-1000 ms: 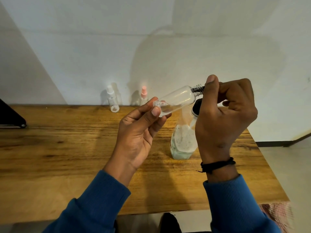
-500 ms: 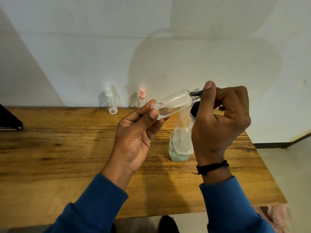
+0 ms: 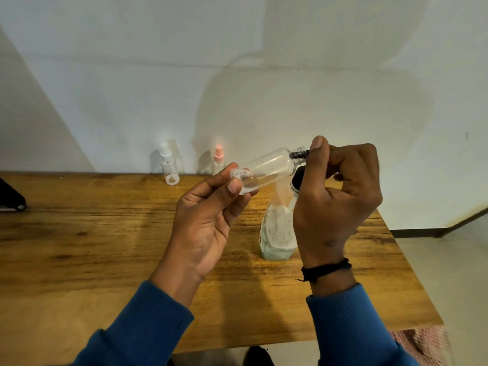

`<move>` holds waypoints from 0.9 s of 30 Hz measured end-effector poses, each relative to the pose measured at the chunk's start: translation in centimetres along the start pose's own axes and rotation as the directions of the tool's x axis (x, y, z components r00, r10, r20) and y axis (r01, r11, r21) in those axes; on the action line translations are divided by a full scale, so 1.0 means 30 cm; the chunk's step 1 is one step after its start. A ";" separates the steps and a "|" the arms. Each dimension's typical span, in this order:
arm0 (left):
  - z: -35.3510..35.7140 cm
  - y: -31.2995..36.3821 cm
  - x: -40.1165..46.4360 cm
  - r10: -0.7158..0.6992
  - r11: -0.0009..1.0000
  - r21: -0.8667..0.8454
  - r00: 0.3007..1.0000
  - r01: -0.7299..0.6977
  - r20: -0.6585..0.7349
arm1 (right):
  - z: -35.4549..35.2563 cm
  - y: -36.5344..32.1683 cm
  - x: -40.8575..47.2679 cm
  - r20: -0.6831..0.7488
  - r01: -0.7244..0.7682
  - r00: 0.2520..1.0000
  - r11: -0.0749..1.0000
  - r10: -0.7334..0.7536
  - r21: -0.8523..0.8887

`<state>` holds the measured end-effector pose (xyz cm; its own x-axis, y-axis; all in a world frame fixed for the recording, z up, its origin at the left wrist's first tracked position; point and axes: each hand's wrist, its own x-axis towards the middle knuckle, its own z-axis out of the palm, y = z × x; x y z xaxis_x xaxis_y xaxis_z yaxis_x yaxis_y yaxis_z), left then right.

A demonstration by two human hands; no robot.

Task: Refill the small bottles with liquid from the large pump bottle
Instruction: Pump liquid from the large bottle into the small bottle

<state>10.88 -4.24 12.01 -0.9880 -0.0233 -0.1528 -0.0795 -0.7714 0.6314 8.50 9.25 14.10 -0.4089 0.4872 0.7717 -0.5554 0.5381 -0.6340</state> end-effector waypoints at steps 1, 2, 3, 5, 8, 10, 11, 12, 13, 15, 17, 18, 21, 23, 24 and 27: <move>-0.001 -0.001 0.001 0.000 1.000 0.001 1.000 0.000 0.000 | -0.001 0.000 0.001 0.003 -0.001 1.000 1.000 0.001 0.000; 0.000 -0.001 0.001 0.001 1.000 0.002 1.000 -0.001 0.003 | -0.003 -0.002 0.006 0.006 -0.001 1.000 1.000 0.001 -0.004; 0.001 -0.001 0.000 0.003 1.000 0.002 1.000 -0.003 0.011 | -0.003 -0.006 0.012 0.006 0.001 1.000 1.000 -0.001 -0.014; 0.006 0.000 -0.003 0.010 1.000 0.001 1.000 -0.010 0.029 | -0.005 -0.012 0.024 0.003 0.011 1.000 0.999 -0.011 -0.040; 0.009 0.001 -0.004 0.011 1.000 -0.004 1.000 -0.011 0.027 | -0.005 -0.009 0.024 0.001 0.019 1.000 0.999 -0.019 -0.035; 0.005 0.003 -0.001 0.008 1.000 -0.001 1.000 -0.008 0.010 | -0.003 -0.004 0.012 0.007 0.012 1.000 1.000 -0.012 -0.010; 0.003 0.004 0.001 0.005 1.000 0.001 1.000 -0.005 0.001 | -0.002 -0.002 0.008 0.010 0.010 1.000 1.000 -0.010 -0.004; 0.002 0.004 0.002 0.004 1.000 0.003 1.000 -0.004 -0.003 | -0.001 -0.002 0.006 0.012 0.010 1.000 1.000 -0.010 -0.006; 0.001 0.004 0.002 0.004 1.000 0.006 1.000 -0.004 -0.004 | -0.001 -0.002 0.008 0.015 0.010 1.000 1.000 -0.010 -0.010; 0.002 0.003 0.000 0.001 1.000 0.008 1.000 -0.001 0.002 | -0.004 -0.006 0.019 0.019 0.010 1.000 1.000 -0.009 -0.024; 0.004 0.003 -0.001 0.000 1.000 0.003 1.000 0.000 0.011 | -0.008 -0.015 0.030 0.020 0.014 1.000 0.999 -0.013 -0.041; 0.005 0.004 -0.001 0.002 1.000 0.000 1.000 -0.002 0.013 | -0.010 -0.018 0.033 0.021 0.017 1.000 0.999 -0.016 -0.045; 0.003 0.005 -0.002 0.008 1.000 0.002 1.000 -0.008 0.009 | -0.008 -0.014 0.025 0.022 0.017 1.000 1.000 -0.017 -0.026; 0.001 0.005 -0.003 0.009 1.000 0.000 1.000 -0.009 0.008 | -0.007 -0.008 0.016 0.017 0.008 1.000 1.000 -0.008 -0.008; 0.000 0.004 -0.003 0.009 1.000 0.000 1.000 -0.009 0.008 | -0.007 -0.007 0.015 0.017 0.006 1.000 1.000 -0.006 -0.005; 0.002 0.001 -0.003 0.006 1.000 0.005 1.000 -0.006 0.010 | -0.011 -0.011 0.028 0.025 0.017 1.000 0.999 -0.016 -0.030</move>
<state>10.94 -4.24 12.09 -0.9897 -0.0219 -0.1414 -0.0738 -0.7683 0.6359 8.58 9.71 14.93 -0.4179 0.4608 0.7830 -0.5401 0.5670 -0.6220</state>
